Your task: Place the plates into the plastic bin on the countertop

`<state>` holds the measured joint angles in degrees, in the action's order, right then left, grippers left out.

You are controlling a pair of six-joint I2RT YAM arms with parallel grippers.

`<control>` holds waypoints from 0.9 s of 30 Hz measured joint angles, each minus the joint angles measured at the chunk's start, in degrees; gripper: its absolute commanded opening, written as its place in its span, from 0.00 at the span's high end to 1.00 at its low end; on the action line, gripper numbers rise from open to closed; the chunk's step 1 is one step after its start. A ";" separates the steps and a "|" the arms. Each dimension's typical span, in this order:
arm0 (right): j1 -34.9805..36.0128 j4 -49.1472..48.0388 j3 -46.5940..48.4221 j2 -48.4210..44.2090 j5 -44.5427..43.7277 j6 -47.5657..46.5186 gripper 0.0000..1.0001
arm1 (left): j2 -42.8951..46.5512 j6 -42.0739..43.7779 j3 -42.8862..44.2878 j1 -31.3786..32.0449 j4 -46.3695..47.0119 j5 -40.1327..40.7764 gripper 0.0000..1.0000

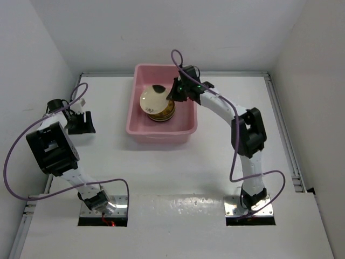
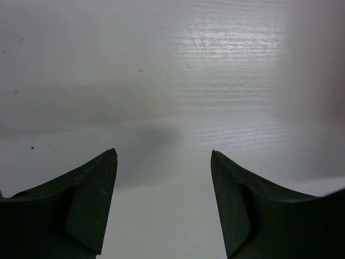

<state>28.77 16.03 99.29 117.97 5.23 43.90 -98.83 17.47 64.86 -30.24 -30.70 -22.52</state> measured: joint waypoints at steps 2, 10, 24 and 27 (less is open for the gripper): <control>0.42 2.80 1.81 4.00 0.59 -0.44 1.00 | 0.00 0.02 0.00 0.00 0.02 -0.02 0.28; -0.57 5.22 4.35 8.66 1.14 -0.46 1.00 | 0.04 0.09 0.00 0.00 0.02 -0.09 0.28; -2.89 2.67 2.62 7.80 3.87 2.49 1.00 | 0.04 0.48 0.00 0.00 0.13 -0.37 0.28; -2.91 4.31 3.80 7.80 3.67 2.05 0.72 | 0.04 0.50 0.13 0.00 0.15 -0.39 0.28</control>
<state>25.87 20.34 103.09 125.78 8.91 45.95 -98.78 17.98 64.99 -30.24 -30.55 -22.92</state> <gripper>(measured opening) 0.082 0.723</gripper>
